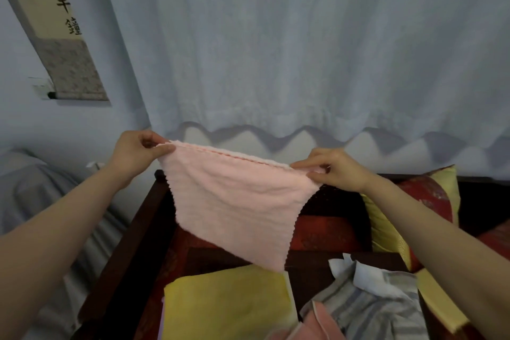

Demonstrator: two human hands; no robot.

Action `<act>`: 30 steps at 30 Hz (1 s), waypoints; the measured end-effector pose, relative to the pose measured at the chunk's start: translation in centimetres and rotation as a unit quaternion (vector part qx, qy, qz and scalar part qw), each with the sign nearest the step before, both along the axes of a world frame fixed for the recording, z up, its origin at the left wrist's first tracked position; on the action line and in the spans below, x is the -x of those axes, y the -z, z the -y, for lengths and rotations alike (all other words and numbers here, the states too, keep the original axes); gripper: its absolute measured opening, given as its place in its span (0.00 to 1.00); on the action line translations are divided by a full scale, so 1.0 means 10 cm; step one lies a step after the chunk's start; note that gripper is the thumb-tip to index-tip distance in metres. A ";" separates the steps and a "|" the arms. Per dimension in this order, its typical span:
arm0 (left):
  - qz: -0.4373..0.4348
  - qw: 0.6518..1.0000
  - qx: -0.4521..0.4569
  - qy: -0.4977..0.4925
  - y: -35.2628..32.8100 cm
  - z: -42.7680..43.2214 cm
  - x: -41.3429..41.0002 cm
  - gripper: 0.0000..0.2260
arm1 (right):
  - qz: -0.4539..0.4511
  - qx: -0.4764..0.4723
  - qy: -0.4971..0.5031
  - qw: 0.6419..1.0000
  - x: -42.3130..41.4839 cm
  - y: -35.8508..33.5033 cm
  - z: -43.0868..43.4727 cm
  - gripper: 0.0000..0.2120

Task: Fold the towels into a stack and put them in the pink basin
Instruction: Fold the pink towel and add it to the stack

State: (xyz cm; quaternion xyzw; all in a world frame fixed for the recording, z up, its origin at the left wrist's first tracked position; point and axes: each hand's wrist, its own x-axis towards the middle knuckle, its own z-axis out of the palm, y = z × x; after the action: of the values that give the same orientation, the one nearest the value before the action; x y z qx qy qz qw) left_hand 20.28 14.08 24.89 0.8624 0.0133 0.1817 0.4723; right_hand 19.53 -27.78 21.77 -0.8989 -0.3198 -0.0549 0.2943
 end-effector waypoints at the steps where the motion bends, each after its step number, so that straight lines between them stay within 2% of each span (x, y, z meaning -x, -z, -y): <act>1: 0.010 1.000 0.005 -0.005 0.01 -0.01 0.02 0.06 | 0.021 -0.012 0.007 1.000 0.02 0.01 0.00 0.20; 4: 0.004 1.000 -0.006 0.008 0.04 -0.03 0.10 0.06 | 0.081 -0.018 0.059 0.995 0.06 0.04 0.00 0.18; 7: -0.018 0.998 -0.046 0.026 0.12 -0.05 0.15 0.07 | 0.092 0.028 0.096 0.991 0.06 0.10 -0.03 0.16; 10: 0.006 1.000 -0.017 0.013 0.14 -0.06 0.19 0.07 | 0.145 0.000 0.117 0.982 0.07 0.14 -0.06 0.20; 13: 0.033 0.999 0.025 0.010 0.16 -0.12 0.23 0.07 | 0.192 0.008 0.077 0.978 0.18 0.13 -0.08 0.27; 16: 0.027 0.999 0.014 0.022 0.23 -0.24 0.30 0.06 | 0.242 0.075 0.022 0.967 0.31 0.13 -0.09 0.23; 19: 0.023 1.000 0.002 0.019 0.31 -0.35 0.31 0.09 | 0.264 0.142 -0.004 0.954 0.36 0.14 -0.14 0.22; 20: 0.021 1.000 0.002 0.017 0.32 -0.37 0.31 0.09 | 0.252 0.134 0.008 0.958 0.37 0.14 -0.17 0.21; 22: 0.024 0.999 -0.012 0.032 0.33 -0.36 0.33 0.09 | 0.199 0.057 0.084 0.975 0.36 0.13 -0.22 0.16; 24: 0.008 0.996 -0.029 0.089 0.34 -0.32 0.44 0.09 | 0.099 -0.019 0.136 0.986 0.37 0.15 -0.22 0.13; 25: -0.024 0.990 -0.035 0.135 0.35 -0.30 0.53 0.06 | 0.043 -0.028 0.129 0.990 0.39 0.16 -0.20 0.11; 26: -0.063 0.979 -0.036 0.190 0.40 -0.30 0.64 0.06 | -0.014 -0.019 0.102 0.994 0.44 0.20 -0.18 0.10; 28: -0.174 0.942 -0.032 0.284 0.52 -0.35 0.86 0.16 | -0.127 0.034 0.027 0.991 0.60 0.32 -0.13 0.12; 30: -0.295 0.882 -0.040 0.365 0.70 -0.40 1.07 0.10 | -0.237 0.072 -0.030 0.968 0.80 0.47 -0.09 0.10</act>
State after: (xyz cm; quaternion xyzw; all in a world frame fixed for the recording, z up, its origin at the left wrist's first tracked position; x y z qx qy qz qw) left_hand 9.60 18.04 17.85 0.8378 -0.1712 -0.2660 0.4449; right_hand 11.50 -26.89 17.08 -0.8950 -0.2709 0.1921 0.2977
